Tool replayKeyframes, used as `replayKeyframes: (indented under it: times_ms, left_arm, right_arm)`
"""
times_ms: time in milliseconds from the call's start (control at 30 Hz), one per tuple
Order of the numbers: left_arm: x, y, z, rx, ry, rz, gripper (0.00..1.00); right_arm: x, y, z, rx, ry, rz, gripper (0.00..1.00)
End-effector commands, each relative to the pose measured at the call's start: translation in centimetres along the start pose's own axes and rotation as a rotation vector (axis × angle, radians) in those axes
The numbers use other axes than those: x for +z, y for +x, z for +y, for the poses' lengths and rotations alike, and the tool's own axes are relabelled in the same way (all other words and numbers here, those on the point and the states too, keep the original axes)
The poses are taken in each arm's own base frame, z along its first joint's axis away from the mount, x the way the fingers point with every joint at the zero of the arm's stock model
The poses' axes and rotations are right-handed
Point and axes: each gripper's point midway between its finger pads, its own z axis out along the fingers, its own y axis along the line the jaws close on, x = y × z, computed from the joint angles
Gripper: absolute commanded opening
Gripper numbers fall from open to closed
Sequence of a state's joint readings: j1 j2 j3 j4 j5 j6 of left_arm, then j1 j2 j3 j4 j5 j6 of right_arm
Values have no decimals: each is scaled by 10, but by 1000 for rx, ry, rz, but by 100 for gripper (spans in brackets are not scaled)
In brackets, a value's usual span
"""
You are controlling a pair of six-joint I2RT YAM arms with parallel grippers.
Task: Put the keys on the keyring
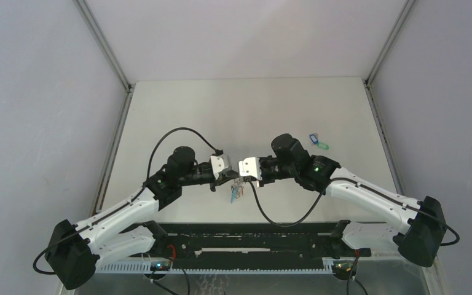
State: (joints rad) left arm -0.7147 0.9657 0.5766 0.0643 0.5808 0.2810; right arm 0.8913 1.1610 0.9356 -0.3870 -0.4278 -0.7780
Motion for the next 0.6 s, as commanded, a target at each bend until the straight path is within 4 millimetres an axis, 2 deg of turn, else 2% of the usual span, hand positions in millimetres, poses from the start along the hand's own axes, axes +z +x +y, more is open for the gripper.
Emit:
replayKeyframes:
  times_ms: [0,567]
  left_arm:
    - [-2,-27,6,56,-9,-64,0]
    - [-3,-28,4,60,3,-69,0]
  right_arm:
    - [-3,-19,-10,-19,17,-50,0]
    - [0,-22,-10,-12,2,-60,0]
